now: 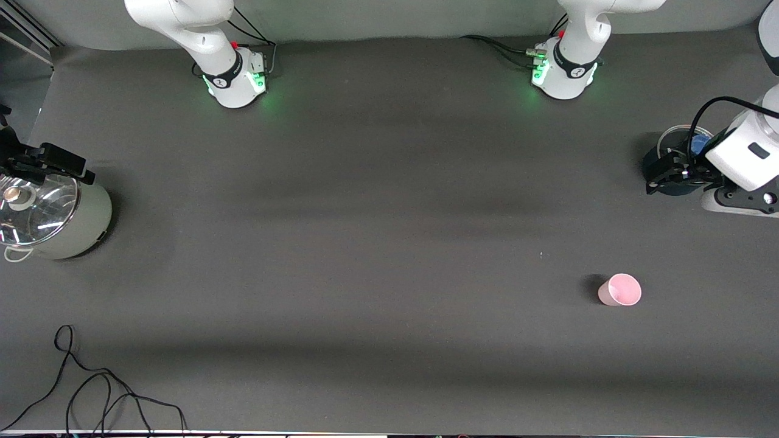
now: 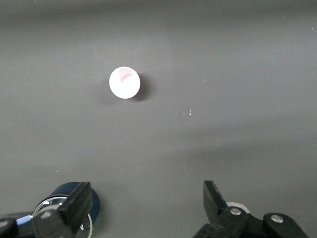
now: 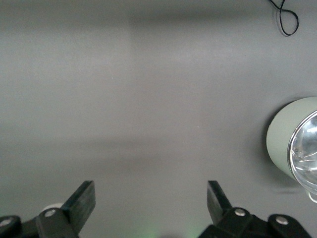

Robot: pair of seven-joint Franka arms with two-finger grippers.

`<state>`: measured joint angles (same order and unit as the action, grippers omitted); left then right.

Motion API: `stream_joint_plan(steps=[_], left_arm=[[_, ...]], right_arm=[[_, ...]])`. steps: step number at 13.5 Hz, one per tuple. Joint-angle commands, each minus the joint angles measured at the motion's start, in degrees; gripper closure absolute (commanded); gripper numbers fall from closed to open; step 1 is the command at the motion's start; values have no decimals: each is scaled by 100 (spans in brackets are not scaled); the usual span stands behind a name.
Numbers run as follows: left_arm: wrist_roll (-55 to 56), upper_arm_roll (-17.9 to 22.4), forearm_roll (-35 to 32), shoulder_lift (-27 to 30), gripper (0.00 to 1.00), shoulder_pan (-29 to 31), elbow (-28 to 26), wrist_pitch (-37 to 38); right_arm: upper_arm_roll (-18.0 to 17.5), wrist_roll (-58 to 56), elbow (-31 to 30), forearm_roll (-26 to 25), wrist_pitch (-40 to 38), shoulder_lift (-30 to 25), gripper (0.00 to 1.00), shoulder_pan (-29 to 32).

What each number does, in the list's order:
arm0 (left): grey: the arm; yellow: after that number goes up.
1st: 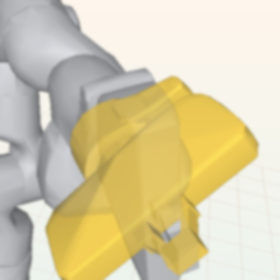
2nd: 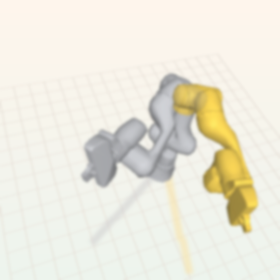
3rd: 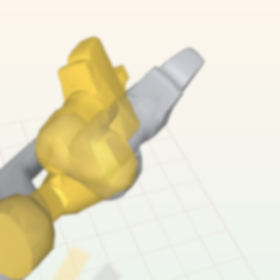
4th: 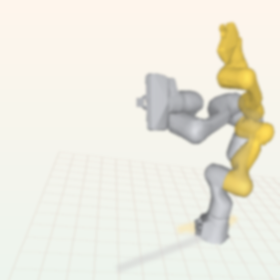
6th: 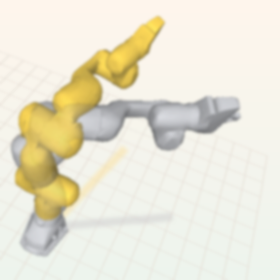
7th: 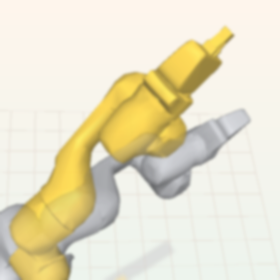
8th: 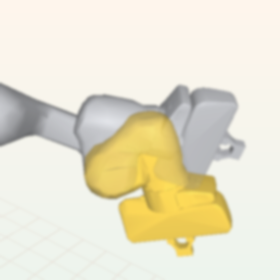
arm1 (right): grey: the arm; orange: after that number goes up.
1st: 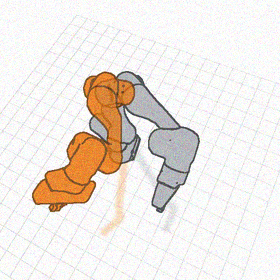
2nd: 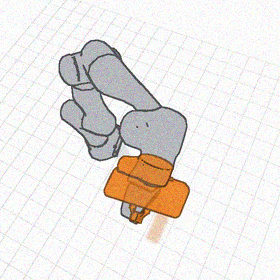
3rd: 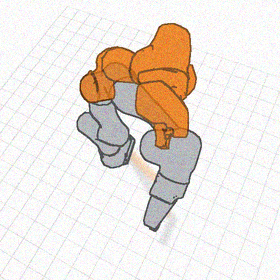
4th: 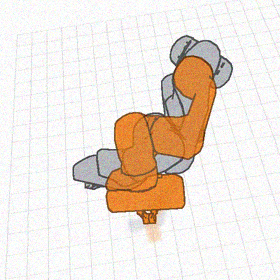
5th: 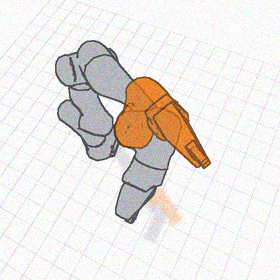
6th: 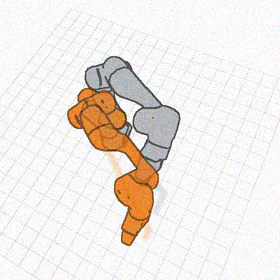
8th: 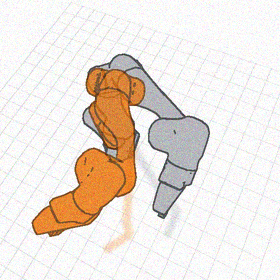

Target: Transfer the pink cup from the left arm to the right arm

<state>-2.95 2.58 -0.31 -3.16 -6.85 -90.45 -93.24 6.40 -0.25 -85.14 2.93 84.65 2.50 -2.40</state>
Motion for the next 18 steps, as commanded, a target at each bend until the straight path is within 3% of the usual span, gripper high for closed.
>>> stream_joint_plan(steps=[1, 6, 10, 18], left_arm=[[-126, 23, -39, -88, 0, -1, 159, -79], [-2889, 23, 363, -246, 0, 630, 335, -334], [-5343, 23, 1602, -632, 0, 1632, 344, -352], [-9325, 14, 3782, -2178, 0, 3100, 634, -343]], right_arm=[[28, -19, 182, 102, -124, 136, 0, 12], [28, -1, 173, 102, -124, 136, 0, 21], [28, -27, 173, 94, -124, 136, 0, 21], [28, -27, 164, 94, -133, 136, 0, 29]])
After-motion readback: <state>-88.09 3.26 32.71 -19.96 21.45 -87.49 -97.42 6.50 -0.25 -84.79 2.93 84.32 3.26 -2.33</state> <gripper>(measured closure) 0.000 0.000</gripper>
